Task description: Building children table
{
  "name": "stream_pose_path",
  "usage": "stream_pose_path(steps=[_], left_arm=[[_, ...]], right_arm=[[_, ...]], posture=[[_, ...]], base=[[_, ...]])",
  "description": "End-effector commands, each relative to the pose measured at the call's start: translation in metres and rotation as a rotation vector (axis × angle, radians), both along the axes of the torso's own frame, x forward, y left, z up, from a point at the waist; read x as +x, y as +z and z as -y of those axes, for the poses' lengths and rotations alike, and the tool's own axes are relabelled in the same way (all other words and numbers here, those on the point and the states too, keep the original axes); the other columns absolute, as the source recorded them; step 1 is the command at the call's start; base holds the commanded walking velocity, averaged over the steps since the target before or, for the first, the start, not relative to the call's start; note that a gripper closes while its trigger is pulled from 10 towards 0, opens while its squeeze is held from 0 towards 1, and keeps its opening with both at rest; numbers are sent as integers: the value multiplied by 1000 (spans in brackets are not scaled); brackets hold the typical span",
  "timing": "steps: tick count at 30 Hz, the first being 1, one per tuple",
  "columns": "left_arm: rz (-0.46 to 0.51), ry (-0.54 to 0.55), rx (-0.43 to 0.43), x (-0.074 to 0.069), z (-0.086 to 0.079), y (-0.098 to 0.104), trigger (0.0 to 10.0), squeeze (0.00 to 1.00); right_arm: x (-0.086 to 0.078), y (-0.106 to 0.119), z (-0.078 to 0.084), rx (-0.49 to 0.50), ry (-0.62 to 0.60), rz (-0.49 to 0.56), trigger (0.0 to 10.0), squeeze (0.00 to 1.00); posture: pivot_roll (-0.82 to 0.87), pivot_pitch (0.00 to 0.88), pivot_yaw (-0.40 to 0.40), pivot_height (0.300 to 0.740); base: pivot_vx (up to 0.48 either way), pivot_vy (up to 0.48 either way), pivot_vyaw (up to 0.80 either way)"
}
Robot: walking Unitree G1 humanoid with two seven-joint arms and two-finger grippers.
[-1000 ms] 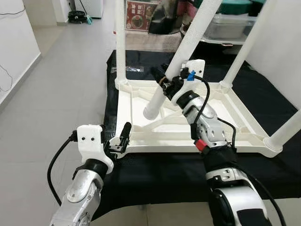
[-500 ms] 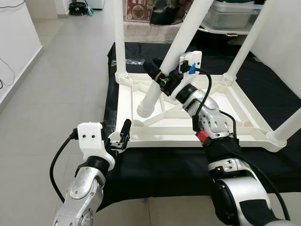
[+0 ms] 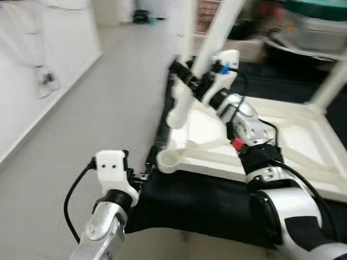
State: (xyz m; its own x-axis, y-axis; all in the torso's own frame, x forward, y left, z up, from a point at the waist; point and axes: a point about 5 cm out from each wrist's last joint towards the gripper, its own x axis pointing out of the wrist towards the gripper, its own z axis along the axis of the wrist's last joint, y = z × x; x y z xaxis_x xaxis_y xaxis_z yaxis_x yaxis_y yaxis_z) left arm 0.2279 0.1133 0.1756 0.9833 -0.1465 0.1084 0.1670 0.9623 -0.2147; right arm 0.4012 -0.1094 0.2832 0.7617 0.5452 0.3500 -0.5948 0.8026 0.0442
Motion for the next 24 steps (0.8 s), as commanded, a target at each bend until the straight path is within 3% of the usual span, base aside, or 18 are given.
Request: stream_pose_path(steps=[1,13,19,24], left_arm=[[-18,12,3,-2,0,-2,10000,0],[-19,11,3,-2,0,-2,10000,0],[-35,4,10,-2,0,-6,10000,0],[-44,5,13,-3,-1,-9,10000,0]], right_arm=[[1,5,1,8,-10,20,10000,0],[2,5,2,21,-19,10,10000,0],[4,9,16,21,28,8,10000,0],[2,12,15,-17,88,23,10000,0]], posture=[[45,106,-94,740],[46,111,-92,740],[45,119,-89,740],[43,123,-88,740]], base=[[0,0,650],[0,0,0],[0,0,-749],[0,0,-800]])
